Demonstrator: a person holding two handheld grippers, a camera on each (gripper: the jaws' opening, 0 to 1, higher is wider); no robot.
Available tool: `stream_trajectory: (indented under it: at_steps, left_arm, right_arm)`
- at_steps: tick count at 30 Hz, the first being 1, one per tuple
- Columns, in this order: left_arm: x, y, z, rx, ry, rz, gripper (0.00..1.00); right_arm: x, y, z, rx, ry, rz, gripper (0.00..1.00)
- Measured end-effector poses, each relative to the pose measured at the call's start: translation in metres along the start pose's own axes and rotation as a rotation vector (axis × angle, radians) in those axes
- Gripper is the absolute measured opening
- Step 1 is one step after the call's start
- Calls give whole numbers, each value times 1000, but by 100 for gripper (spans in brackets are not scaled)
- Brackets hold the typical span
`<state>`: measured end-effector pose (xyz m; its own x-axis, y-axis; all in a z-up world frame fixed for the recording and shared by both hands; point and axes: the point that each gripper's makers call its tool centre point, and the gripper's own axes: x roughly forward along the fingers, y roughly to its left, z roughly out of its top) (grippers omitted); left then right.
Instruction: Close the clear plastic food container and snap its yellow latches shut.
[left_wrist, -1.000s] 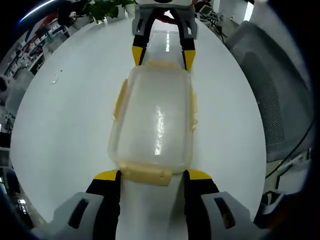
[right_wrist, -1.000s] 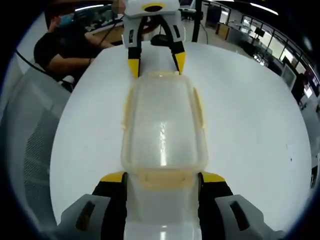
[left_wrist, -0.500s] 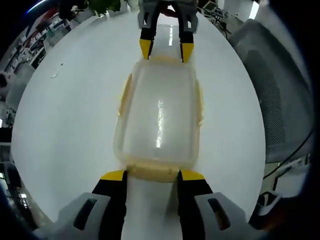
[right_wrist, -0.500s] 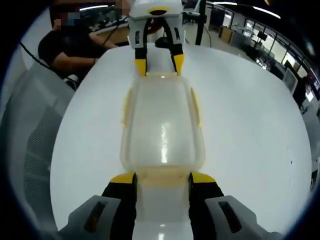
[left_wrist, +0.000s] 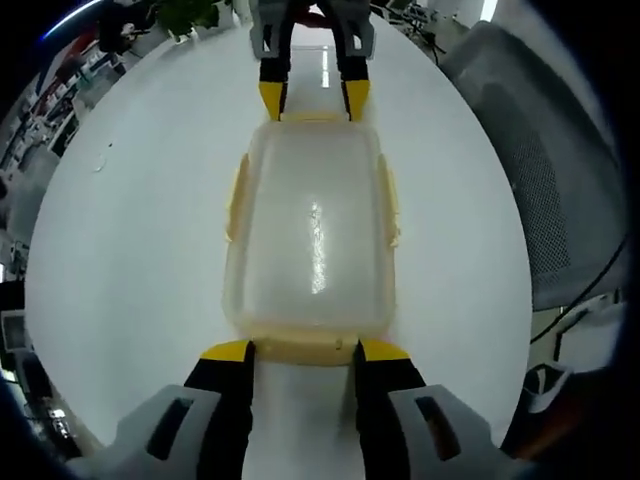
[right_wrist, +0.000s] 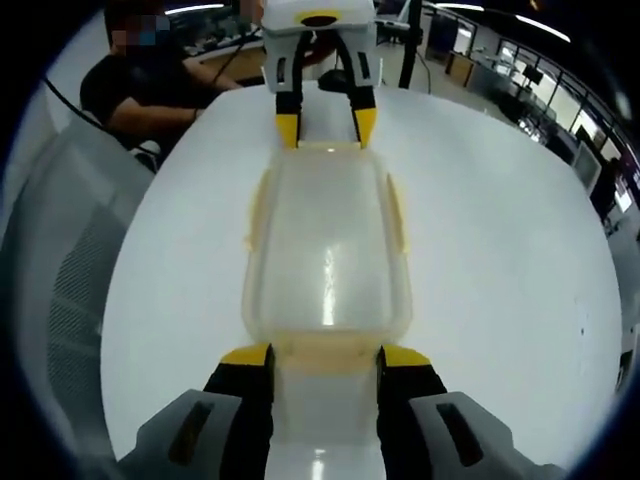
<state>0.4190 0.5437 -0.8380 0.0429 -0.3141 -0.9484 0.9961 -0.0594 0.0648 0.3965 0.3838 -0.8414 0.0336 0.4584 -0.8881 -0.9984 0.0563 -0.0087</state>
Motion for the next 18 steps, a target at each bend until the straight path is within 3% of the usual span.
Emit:
stream_trajectory:
  at_steps: [8,18]
  left_arm:
    - [2,-1,4,62,-27,-65,40]
    - [1,1,3,30,-2,-48,38]
  right_arm:
    - [1,-1,-1,-1,8,5,39]
    - [0,-2,-1,3,11,8,38]
